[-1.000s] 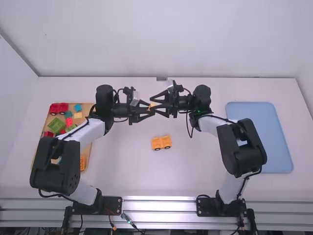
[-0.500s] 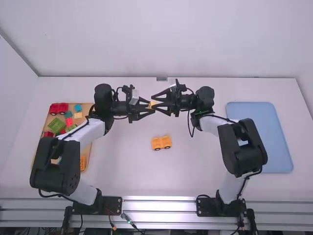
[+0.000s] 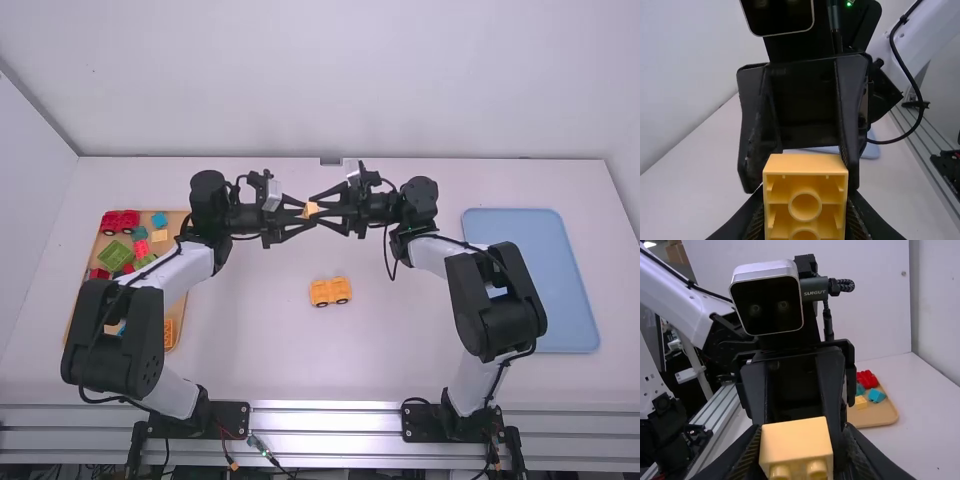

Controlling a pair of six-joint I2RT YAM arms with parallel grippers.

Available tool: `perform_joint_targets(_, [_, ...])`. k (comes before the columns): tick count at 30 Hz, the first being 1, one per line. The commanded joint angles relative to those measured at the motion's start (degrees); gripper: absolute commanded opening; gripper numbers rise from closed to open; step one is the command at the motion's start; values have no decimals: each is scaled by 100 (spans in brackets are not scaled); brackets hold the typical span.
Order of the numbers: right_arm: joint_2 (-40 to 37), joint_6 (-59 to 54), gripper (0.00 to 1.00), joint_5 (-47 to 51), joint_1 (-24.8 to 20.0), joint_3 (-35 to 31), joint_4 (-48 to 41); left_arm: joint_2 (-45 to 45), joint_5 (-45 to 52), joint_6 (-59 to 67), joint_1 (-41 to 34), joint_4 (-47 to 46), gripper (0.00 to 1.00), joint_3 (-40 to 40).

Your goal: Assemble lego blocks to make yellow taxi

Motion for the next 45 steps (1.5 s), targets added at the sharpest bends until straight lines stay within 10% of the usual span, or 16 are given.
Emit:
perform_joint_targets(1, [55, -11, 40, 87, 37, 166, 4, -116, 238, -22, -9, 28, 12, -39])
perform_joint_targets(10, [55, 0, 32, 177, 20, 166, 7, -116, 238, -22, -17, -22, 16, -48])
perform_joint_targets(17, [55, -20, 29, 181, 74, 166, 4, -116, 234, -20, -17, -15, 56, -48])
perform_joint_targets(20, [55, -17, 29, 184, 44, 166, 7, -116, 229, -22, -17, -17, 100, -48])
perform_joint_targets(33, [46, -411, 13, 887, -321, 166, -678, -116, -468, 22, 332, -1099, 99, -48])
perform_joint_targets(45, [-940, -3501, 8, 3576, -227, 874, -6293, -116, -1633, 439, 398, -1899, 99, -48])
